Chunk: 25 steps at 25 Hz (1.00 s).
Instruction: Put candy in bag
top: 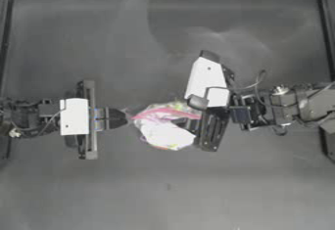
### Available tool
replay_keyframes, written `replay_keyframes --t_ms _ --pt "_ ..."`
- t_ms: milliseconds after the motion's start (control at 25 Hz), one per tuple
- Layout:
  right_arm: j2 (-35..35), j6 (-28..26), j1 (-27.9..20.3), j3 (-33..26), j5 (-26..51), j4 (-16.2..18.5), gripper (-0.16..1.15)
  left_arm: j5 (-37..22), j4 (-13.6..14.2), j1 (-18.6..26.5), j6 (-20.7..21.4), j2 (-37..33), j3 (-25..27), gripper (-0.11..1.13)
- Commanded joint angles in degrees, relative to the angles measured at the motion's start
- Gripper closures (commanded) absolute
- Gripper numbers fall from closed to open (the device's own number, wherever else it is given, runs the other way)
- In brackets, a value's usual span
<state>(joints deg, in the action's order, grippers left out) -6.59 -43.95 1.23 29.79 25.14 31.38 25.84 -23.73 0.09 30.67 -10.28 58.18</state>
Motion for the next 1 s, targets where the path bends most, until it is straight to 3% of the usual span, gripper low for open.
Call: replay_keyframes --t_ms 40,120,240,480,840,1000 --pt "-1.8 0.1 0.1 -0.6 -0.3 0.3 0.14 0.3 0.2 0.0 0.0 -1.8 -1.3 0.52" --pt "-1.8 0.1 0.2 -0.6 -0.3 0.3 0.14 0.5 -0.1 0.0 -0.1 -1.8 -1.6 0.23" --pt "-1.8 0.1 0.2 -0.6 -0.4 0.3 0.14 0.6 -0.2 0.2 -0.1 -1.8 -1.8 -0.04" --pt "-1.8 0.4 0.2 -0.6 -0.4 0.4 0.14 0.6 -0.1 0.5 0.0 -2.0 -1.9 0.08" --pt "-4.7 0.4 0.2 1.5 -0.3 2.0 0.14 -0.3 -0.1 1.6 0.1 -5.2 -1.7 0.1" --pt "-7.6 0.4 0.2 4.0 -0.1 2.0 0.14 -6.1 -0.2 2.5 0.0 -8.1 -2.4 0.11"
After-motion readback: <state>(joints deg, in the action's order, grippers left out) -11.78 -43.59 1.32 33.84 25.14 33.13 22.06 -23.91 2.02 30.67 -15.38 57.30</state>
